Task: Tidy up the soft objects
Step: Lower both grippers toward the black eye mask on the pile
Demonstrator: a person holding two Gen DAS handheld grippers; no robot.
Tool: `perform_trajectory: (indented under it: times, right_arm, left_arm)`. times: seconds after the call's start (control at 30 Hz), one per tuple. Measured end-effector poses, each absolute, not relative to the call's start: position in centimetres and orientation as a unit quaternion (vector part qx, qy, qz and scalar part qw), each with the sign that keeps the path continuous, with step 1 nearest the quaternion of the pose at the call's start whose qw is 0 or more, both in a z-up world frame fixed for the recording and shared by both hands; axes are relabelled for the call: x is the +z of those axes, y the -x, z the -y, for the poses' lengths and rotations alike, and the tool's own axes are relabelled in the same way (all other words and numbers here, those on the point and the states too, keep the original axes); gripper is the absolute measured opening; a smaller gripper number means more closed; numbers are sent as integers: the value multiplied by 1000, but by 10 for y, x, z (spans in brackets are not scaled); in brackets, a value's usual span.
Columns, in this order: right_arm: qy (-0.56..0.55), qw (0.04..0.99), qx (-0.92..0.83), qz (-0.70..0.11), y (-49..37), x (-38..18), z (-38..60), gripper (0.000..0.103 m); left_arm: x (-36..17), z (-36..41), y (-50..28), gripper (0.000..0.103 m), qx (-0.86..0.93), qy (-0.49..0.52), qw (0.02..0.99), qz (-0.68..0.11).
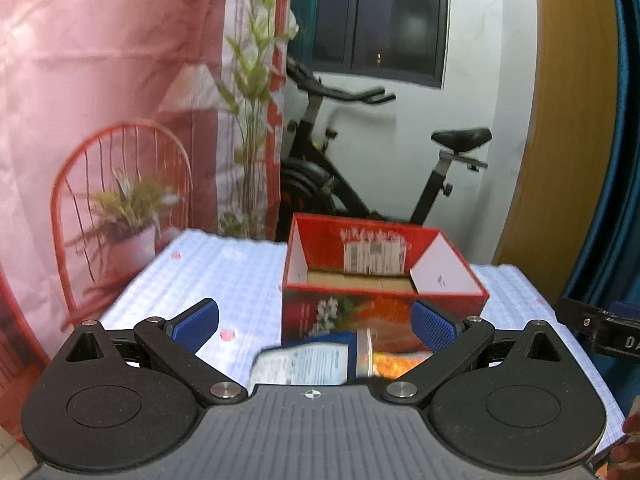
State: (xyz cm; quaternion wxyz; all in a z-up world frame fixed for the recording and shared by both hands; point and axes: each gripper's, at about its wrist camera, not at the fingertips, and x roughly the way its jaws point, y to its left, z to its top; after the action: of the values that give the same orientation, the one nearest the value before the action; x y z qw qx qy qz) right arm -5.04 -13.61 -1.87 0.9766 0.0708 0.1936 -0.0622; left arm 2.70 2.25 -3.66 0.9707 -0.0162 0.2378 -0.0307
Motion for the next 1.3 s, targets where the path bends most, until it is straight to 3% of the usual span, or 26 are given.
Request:
perform_trajectory:
  times: [0.2, 0.47, 0.9, 1.1, 1.17, 1.3]
  right_arm:
    - [-89, 980, -41, -172, 52, -48, 137, 103]
    - [-99, 961, -12, -257, 37, -89, 126, 103]
    - [-77, 945, -11, -318, 44, -120, 114, 102]
    - [-60, 940, 20, -335, 44, -126, 104, 81]
    - [-54, 938, 30, -341, 45, -127, 101, 75]
    - [-50, 935, 31, -348, 43, -129, 100, 68]
  left_arm:
    - [-70, -25, -37, 103, -23, -13, 956, -292]
    - [-107, -37, -51, 97, -43, 11, 930, -364]
    - [-131, -37, -45, 88, -74, 17, 914, -399]
    - [-136, -32, -44, 73, -94, 22, 910, -403]
    - [-138, -30, -45, 64, -102, 25, 908, -406]
    - [-138, -28, -45, 61, -112, 33, 908, -403]
